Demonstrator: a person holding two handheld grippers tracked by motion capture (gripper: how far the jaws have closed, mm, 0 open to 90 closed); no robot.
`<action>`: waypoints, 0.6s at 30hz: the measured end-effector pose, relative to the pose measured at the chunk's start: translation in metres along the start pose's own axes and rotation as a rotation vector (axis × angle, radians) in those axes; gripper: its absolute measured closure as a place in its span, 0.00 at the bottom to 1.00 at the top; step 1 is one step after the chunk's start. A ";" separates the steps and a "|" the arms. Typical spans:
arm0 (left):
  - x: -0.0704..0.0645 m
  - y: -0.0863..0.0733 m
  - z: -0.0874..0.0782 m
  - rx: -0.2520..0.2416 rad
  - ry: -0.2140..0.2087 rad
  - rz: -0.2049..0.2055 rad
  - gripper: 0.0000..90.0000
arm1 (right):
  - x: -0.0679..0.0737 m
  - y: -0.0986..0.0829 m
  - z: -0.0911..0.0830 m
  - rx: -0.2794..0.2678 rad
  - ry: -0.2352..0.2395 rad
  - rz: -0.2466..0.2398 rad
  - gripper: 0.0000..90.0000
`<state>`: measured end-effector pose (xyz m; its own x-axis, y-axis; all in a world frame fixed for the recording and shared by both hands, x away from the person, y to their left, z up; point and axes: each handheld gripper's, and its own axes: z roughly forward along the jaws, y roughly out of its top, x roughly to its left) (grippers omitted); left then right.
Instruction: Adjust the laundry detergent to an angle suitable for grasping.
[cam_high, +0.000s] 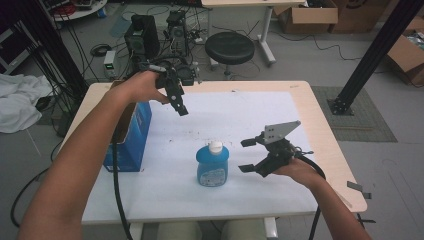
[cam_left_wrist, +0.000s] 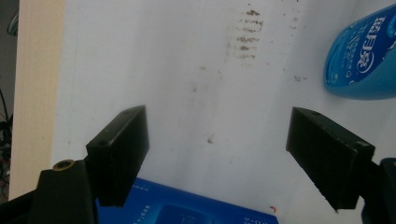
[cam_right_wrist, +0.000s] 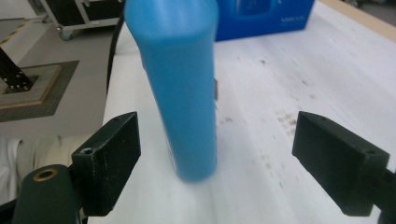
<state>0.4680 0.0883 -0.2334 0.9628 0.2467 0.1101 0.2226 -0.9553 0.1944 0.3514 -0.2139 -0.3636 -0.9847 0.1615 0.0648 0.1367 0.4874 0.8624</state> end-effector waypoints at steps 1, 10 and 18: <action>0.000 0.000 0.000 -0.008 0.001 -0.008 0.24 | -0.002 -0.002 -0.009 0.012 -0.015 0.025 0.17; -0.001 0.001 -0.001 -0.007 0.004 0.001 0.24 | -0.016 0.000 -0.049 0.117 -0.109 0.115 0.17; -0.002 -0.002 -0.001 -0.018 0.004 -0.016 0.24 | -0.039 0.005 -0.076 0.244 -0.239 0.227 0.17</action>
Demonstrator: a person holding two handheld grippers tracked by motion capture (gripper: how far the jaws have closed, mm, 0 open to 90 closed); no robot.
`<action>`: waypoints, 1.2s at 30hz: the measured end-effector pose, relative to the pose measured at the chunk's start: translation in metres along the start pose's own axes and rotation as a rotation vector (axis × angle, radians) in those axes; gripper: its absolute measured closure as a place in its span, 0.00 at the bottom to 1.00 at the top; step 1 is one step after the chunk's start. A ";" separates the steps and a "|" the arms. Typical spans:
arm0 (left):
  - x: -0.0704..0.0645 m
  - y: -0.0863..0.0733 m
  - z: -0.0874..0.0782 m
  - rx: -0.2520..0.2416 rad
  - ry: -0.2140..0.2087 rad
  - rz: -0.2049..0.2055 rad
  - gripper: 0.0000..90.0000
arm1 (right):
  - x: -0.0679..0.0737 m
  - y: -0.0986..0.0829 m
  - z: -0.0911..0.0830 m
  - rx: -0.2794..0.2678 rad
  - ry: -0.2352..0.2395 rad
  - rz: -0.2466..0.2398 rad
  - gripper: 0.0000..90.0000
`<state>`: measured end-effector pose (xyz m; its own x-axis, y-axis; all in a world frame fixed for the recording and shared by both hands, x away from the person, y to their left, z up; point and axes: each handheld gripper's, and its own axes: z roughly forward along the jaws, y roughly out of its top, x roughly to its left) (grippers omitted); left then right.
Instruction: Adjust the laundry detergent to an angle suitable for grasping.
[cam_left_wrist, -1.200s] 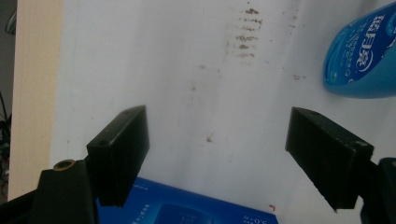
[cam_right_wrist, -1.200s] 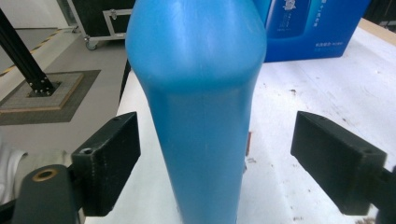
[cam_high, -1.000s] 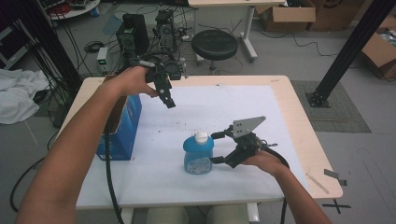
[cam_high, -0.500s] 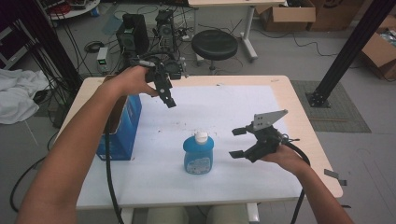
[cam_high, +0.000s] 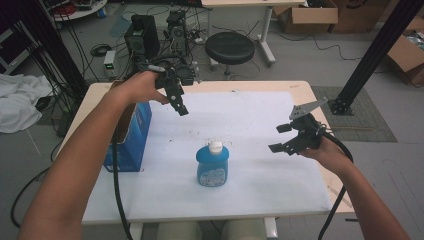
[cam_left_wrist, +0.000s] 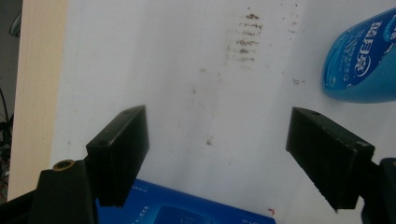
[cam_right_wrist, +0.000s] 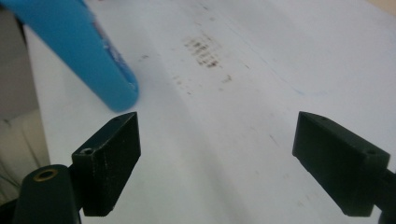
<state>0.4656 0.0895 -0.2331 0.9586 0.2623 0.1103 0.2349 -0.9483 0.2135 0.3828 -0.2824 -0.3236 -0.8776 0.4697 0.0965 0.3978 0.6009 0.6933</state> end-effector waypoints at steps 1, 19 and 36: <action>0.000 0.000 0.000 0.000 -0.001 -0.001 0.24 | -0.003 0.002 -0.002 0.022 -0.013 0.008 0.17; -0.001 -0.004 0.002 -0.001 -0.006 -0.006 0.24 | -0.026 0.035 -0.014 0.288 -0.101 -0.032 0.20; -0.001 -0.003 0.001 -0.005 -0.001 -0.017 0.24 | -0.029 0.034 -0.010 0.308 -0.103 -0.045 0.20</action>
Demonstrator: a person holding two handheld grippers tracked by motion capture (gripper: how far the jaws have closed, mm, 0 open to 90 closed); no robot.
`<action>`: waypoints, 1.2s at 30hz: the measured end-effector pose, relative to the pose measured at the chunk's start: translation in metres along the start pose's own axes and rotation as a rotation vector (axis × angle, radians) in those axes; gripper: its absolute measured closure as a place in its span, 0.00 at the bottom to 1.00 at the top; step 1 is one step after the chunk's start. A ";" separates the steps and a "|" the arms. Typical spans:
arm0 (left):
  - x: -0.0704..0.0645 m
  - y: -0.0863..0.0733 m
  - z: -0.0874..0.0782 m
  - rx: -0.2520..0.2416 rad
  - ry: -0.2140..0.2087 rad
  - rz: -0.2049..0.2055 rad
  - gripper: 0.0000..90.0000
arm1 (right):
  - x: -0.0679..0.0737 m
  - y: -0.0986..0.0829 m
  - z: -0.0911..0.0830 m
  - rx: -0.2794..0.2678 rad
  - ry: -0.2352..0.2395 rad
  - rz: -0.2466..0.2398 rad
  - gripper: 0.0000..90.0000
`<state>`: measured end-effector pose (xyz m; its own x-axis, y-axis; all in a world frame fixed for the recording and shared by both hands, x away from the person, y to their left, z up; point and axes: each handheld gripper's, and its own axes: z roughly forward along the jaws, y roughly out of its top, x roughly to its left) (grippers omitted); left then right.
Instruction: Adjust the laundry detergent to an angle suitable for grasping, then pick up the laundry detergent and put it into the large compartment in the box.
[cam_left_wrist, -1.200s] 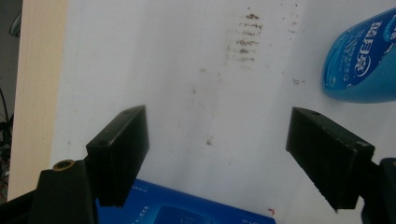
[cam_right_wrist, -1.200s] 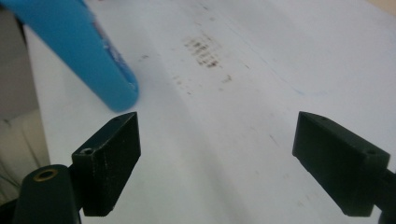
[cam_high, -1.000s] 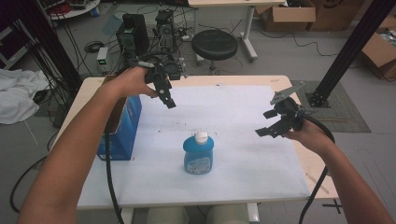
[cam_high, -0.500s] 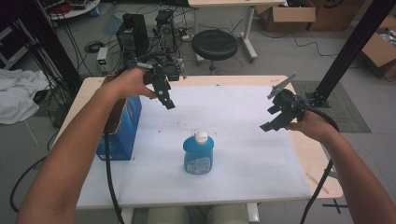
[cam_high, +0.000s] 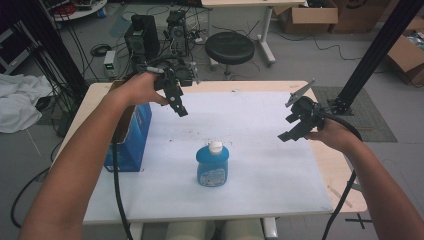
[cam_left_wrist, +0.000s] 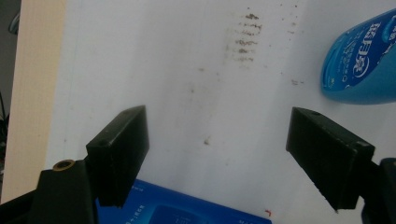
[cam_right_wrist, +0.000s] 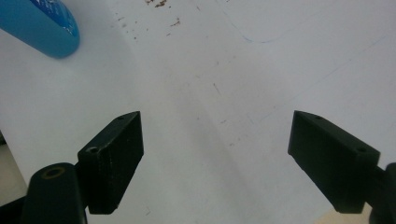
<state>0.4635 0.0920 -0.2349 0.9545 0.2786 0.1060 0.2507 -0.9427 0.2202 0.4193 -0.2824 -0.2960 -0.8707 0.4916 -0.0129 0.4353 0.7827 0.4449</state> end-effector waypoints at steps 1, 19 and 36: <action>0.000 0.000 0.000 0.000 0.000 0.000 0.24 | 0.000 0.000 0.000 -0.002 0.004 0.005 0.20; -0.005 0.001 -0.002 -0.004 0.002 0.006 0.24 | 0.005 -0.004 -0.001 -0.009 0.010 0.006 0.20; -0.034 -0.002 -0.023 -0.033 -0.010 0.042 0.23 | 0.010 -0.003 -0.002 -0.018 0.014 -0.011 0.19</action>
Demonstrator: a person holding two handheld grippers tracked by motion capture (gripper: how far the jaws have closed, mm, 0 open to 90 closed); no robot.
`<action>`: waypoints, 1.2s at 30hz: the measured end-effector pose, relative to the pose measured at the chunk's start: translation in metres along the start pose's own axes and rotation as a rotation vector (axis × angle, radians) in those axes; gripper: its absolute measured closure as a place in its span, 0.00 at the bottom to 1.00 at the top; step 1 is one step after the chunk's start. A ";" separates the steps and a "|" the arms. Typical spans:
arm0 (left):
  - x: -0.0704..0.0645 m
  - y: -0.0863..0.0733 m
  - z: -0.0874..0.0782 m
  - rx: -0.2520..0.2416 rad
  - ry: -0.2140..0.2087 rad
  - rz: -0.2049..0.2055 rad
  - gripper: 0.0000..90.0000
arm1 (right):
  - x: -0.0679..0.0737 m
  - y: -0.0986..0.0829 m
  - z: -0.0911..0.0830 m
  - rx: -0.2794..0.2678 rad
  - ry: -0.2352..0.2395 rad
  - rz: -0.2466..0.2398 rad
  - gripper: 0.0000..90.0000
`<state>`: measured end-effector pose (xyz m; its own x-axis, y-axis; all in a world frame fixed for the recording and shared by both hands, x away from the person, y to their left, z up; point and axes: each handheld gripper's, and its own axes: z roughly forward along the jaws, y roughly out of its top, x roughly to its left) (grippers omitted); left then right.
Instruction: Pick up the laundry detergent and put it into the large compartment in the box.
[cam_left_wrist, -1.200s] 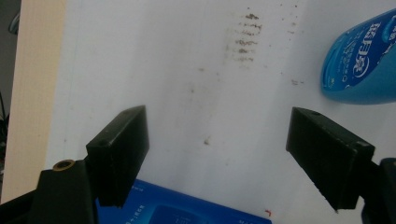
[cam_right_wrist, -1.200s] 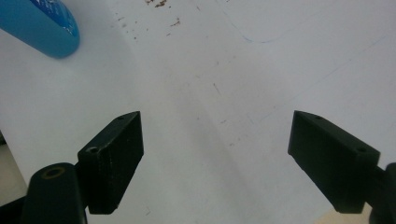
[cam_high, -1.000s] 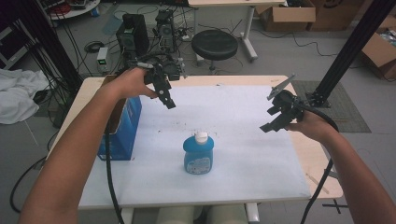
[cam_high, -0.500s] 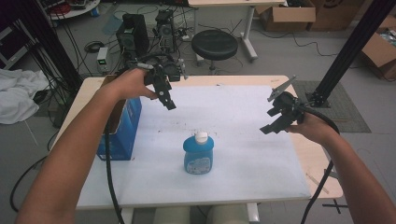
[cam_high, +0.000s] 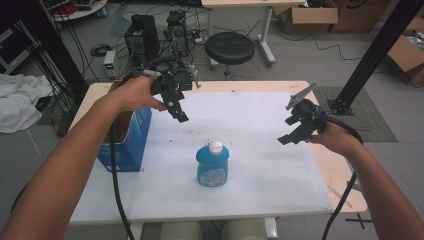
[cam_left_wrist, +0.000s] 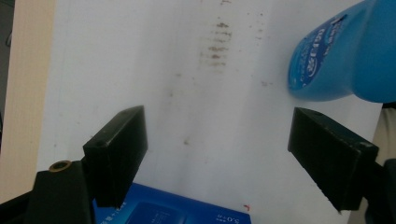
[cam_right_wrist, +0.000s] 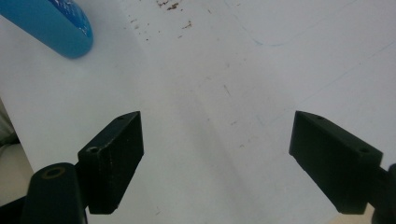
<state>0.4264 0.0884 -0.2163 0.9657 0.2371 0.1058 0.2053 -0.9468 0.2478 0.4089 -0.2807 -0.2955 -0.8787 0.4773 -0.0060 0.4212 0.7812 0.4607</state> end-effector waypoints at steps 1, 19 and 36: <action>-0.003 0.001 -0.001 0.002 0.001 0.009 0.23 | 0.000 0.000 0.000 -0.001 0.000 0.001 0.19; -0.049 0.011 -0.016 -0.062 -0.042 0.101 0.22 | 0.007 -0.002 0.002 -0.010 0.013 -0.014 0.20; -0.076 0.030 -0.006 -0.049 -0.075 0.146 0.21 | 0.010 0.001 0.002 -0.015 0.015 -0.021 0.20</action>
<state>0.3584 0.0433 -0.2109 0.9942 0.0788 0.0729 0.0553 -0.9580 0.2815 0.4009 -0.2742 -0.2971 -0.8907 0.4546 -0.0025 0.3993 0.7848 0.4740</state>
